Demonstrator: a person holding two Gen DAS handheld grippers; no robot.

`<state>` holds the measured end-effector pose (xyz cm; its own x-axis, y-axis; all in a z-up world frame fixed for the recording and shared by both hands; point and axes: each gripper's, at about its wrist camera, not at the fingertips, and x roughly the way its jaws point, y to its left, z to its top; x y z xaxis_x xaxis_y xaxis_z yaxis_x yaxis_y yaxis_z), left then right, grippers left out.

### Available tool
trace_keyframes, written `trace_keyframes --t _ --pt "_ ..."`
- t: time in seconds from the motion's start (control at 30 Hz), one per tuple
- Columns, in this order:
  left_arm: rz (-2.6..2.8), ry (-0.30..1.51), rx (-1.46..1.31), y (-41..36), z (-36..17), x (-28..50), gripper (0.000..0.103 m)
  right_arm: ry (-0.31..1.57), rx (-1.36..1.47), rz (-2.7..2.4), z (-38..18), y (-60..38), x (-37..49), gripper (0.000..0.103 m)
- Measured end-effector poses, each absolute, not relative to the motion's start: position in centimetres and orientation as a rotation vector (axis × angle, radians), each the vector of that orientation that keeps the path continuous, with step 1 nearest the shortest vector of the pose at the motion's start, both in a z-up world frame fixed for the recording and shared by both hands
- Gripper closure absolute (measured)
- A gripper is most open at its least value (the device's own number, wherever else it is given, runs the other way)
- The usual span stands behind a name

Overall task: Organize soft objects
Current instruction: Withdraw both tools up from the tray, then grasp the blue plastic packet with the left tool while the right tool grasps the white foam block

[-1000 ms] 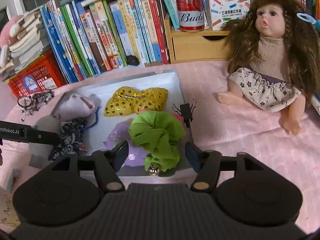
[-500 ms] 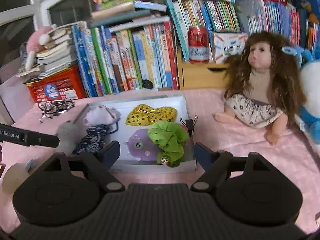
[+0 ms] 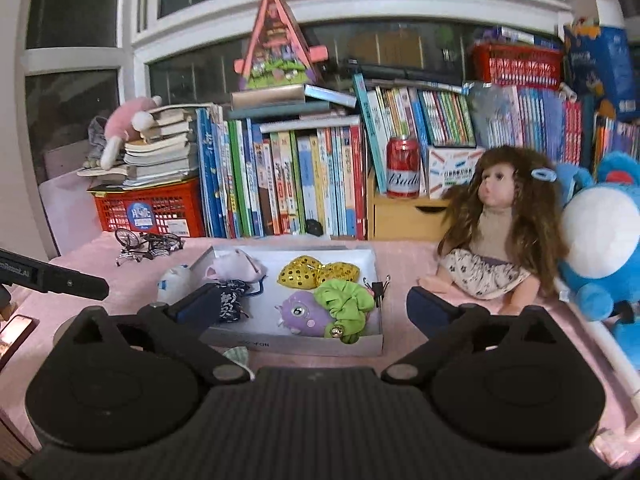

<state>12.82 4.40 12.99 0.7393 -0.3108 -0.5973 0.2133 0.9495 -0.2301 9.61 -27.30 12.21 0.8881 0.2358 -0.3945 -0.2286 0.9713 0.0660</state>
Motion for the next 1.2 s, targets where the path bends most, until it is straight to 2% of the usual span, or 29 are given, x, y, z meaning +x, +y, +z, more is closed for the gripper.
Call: trace_keyframes --t 0.47,0.87,1.07,1.2 --pt "-0.232 0.553 -0.182 7.9 11.8 4.5 0.003 0.338 -0.027 0.158 10.6 -28.2 4.4 0.000" --pt "-0.028 0.494 -0.041 9.6 7.1 1.3 0.004 0.333 -0.017 0.037 7.2 -29.0 3.6 0.000" --pt "0.027 0.537 -0.181 11.9 4.9 2.4 0.021 0.356 0.014 -0.011 5.1 -29.6 4.2 0.000" --pt "0.067 0.523 -0.203 13.2 4.1 3.4 0.046 0.376 0.023 -0.053 4.0 -30.1 4.7 0.000"
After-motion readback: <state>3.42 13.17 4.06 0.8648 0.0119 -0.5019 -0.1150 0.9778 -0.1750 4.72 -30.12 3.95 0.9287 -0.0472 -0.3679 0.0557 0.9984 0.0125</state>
